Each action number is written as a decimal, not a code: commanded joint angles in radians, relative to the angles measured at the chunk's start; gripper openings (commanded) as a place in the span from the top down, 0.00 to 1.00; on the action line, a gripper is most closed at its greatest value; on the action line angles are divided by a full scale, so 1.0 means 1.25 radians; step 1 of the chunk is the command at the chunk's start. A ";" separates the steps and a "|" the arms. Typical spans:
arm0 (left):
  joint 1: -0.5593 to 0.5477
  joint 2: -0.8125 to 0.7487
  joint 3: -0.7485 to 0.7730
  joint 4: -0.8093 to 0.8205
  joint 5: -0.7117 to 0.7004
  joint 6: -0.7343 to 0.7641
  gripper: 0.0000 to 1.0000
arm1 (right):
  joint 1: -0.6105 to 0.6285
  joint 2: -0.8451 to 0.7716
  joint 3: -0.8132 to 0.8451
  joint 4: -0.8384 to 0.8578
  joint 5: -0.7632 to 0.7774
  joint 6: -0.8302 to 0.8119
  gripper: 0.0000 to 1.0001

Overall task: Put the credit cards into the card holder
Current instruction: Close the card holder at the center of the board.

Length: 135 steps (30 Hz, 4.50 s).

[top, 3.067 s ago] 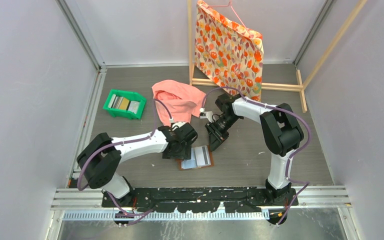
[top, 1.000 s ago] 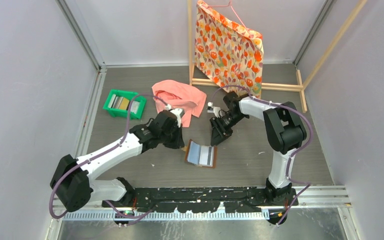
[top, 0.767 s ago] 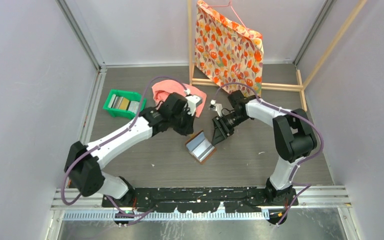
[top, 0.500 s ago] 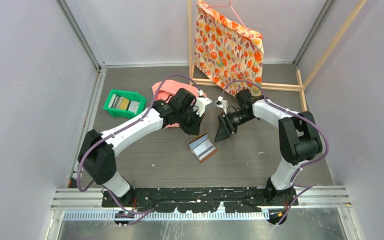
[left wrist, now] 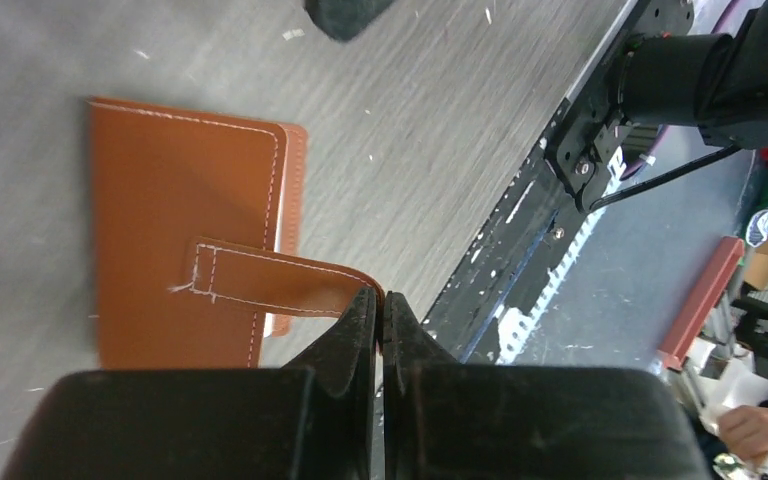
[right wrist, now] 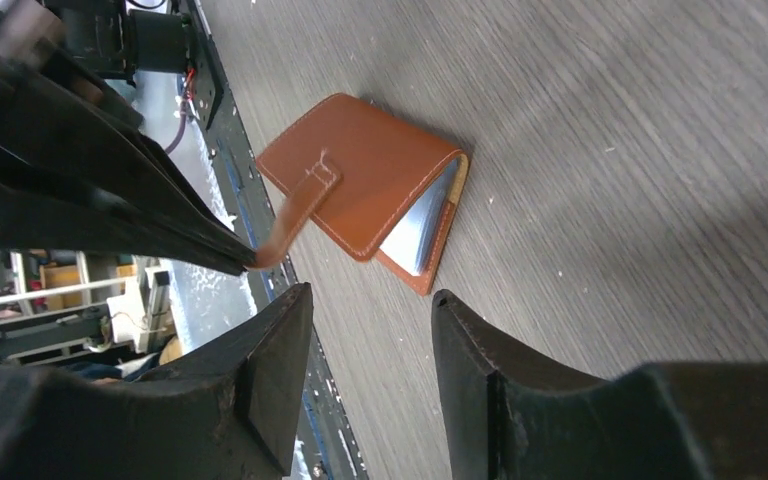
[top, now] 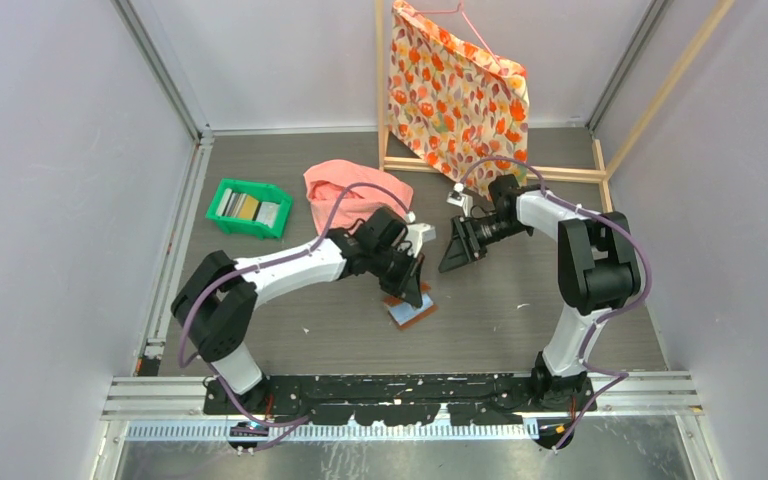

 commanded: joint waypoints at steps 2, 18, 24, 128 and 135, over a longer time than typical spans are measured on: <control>-0.048 0.022 -0.065 0.148 0.008 -0.156 0.99 | 0.002 0.004 0.022 -0.009 0.003 0.031 0.48; -0.095 0.023 -0.137 0.238 -0.067 -0.290 0.61 | 0.003 0.008 0.018 -0.017 0.035 0.023 0.49; -0.094 -0.083 -0.125 0.237 -0.032 -0.250 0.59 | 0.018 -0.004 0.017 -0.019 0.024 0.009 0.49; 0.143 -0.361 -0.474 0.381 -0.207 -0.245 0.00 | 0.309 0.080 0.059 -0.104 0.397 -0.127 0.80; 0.151 -0.263 -0.479 0.483 -0.089 -0.274 0.06 | 0.309 0.018 0.007 -0.054 0.445 -0.195 0.79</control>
